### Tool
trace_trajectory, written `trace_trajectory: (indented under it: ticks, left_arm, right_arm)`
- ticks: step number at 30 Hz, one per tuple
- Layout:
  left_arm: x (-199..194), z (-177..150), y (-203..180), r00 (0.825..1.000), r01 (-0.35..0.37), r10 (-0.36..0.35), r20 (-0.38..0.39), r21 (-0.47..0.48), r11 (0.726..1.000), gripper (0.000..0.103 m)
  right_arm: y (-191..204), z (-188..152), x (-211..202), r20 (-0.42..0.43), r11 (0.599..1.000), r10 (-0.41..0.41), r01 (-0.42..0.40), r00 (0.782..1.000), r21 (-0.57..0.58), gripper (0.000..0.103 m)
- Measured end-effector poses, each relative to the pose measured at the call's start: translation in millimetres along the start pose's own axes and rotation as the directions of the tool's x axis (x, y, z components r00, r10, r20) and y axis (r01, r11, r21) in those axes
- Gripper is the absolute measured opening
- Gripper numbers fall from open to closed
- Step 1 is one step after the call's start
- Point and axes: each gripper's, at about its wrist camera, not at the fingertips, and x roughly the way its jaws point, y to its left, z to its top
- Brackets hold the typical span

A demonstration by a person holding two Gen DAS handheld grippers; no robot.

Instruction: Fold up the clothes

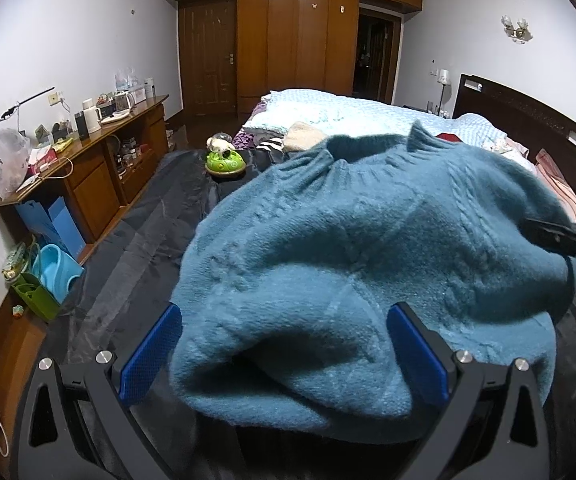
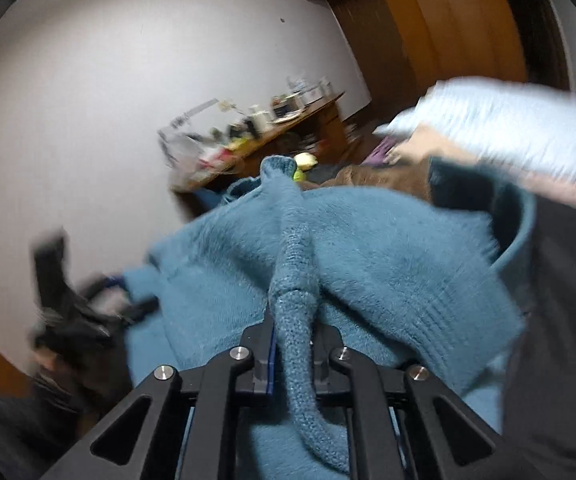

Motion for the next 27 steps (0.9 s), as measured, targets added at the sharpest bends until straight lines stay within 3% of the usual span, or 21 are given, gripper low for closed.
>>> trace_trajectory:
  ticks: [3, 7, 10, 15, 18, 21, 27]
  left_arm:
    - [-7, 2, 7, 1.000, -0.005, 0.005, 0.008, -0.012, 1.000, 0.103]
    - [-18, 5, 16, 1.000, 0.003, -0.002, 0.019, -0.026, 1.000, 0.103]
    - [-32, 11, 22, 0.999, 0.001, 0.000, 0.044, -0.030, 1.000, 0.103]
    - [-57, 24, 28, 0.991, 0.100, -0.096, 0.089, -0.047, 0.994, 0.103]
    - [-69, 32, 21, 0.985, 0.143, -0.139, 0.106, -0.033, 0.989, 0.103]
    - [-80, 38, 12, 0.968, 0.235, -0.231, 0.102, -0.027, 0.972, 0.103]
    - [-105, 32, -9, 0.938, 0.336, -0.337, 0.080, 0.021, 0.941, 0.103]
  right_arm:
    - [33, -4, -18, 0.073, 0.978, -0.157, 0.165, 0.985, -0.128, 0.010]
    - [68, -15, -49, 0.211, 0.910, -0.307, 0.351, 0.928, -0.220, 0.010]
    - [89, -31, -75, 0.321, 0.832, -0.406, 0.491, 0.856, -0.257, 0.010]
    - [115, -54, -102, 0.453, 0.662, -0.559, 0.703, 0.694, -0.260, 0.009]
    - [128, -69, -118, 0.513, 0.563, -0.624, 0.794, 0.590, -0.228, 0.009]
    - [138, -78, -134, 0.541, 0.491, -0.670, 0.850, 0.509, -0.191, 0.010]
    - [116, -89, -159, 0.502, 0.475, -0.737, 0.875, 0.453, -0.092, 0.010]
